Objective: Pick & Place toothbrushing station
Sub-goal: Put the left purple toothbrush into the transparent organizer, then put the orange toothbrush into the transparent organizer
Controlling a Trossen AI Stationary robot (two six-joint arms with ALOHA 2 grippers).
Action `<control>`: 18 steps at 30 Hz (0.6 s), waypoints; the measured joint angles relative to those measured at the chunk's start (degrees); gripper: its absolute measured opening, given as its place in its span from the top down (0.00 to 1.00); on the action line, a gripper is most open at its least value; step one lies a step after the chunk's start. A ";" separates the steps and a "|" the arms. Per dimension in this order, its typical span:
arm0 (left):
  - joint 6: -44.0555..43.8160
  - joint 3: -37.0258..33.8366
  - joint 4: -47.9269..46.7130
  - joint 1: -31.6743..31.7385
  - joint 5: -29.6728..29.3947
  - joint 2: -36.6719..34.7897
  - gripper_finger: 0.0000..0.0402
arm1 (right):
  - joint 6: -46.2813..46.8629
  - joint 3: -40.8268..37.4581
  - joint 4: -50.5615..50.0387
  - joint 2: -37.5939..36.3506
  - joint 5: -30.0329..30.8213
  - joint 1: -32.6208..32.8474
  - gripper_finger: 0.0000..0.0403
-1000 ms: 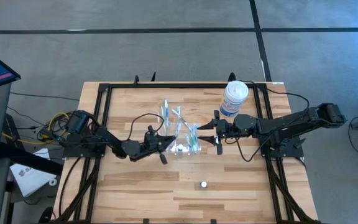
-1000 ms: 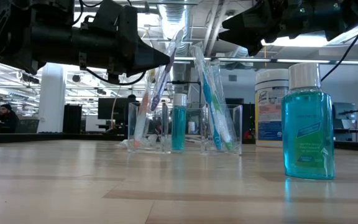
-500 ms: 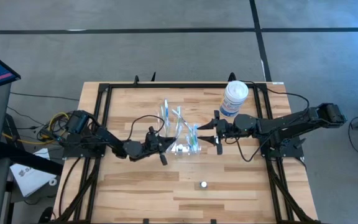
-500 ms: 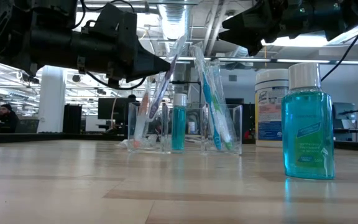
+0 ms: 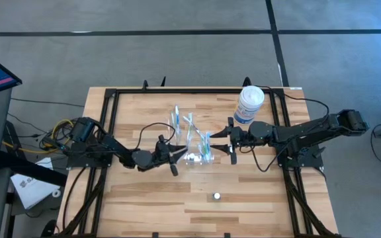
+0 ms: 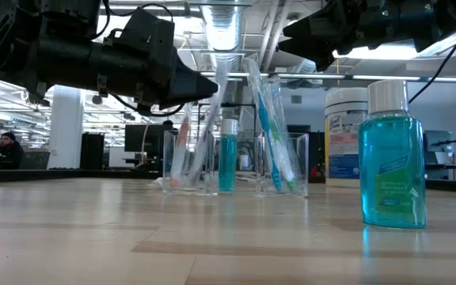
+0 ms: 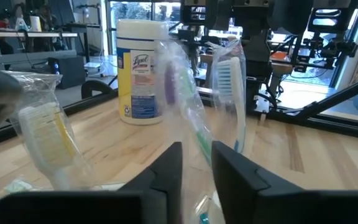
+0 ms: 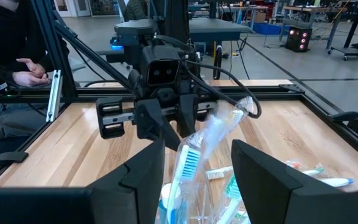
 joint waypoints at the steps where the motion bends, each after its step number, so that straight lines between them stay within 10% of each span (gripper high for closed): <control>1: -0.06 0.00 0.02 -0.05 0.01 0.00 0.78 | 0.00 0.00 0.00 0.00 0.00 0.02 0.56; 18: 2.03 -0.73 0.05 -1.53 0.08 -4.58 0.72 | 0.00 0.00 -0.33 0.00 0.00 0.00 0.56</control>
